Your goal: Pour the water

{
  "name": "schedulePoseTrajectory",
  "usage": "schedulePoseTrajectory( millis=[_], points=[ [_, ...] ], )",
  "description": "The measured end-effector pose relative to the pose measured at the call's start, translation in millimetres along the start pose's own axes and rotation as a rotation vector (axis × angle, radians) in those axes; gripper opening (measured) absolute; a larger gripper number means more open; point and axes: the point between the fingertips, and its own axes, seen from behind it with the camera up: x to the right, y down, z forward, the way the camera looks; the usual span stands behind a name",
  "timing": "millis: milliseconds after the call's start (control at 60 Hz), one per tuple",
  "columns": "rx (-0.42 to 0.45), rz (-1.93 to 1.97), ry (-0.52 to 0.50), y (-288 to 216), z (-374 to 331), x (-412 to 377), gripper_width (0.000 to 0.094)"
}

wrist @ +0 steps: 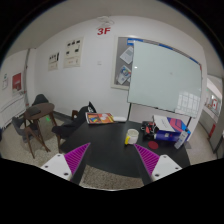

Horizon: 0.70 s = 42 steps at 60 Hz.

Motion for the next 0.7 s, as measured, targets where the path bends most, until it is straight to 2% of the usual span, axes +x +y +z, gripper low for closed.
schedulePoseTrajectory(
  millis=[183, 417, 567, 700],
  points=[
    [-0.064, 0.040, 0.076, 40.4, 10.1, 48.6, 0.0841],
    [-0.152, 0.098, 0.198, 128.1, 53.3, 181.5, 0.0843],
    [-0.158, 0.143, 0.286, 168.4, 94.3, 292.3, 0.0844],
    [-0.128, 0.144, 0.348, 179.5, 148.4, 390.2, 0.0842]
  ],
)
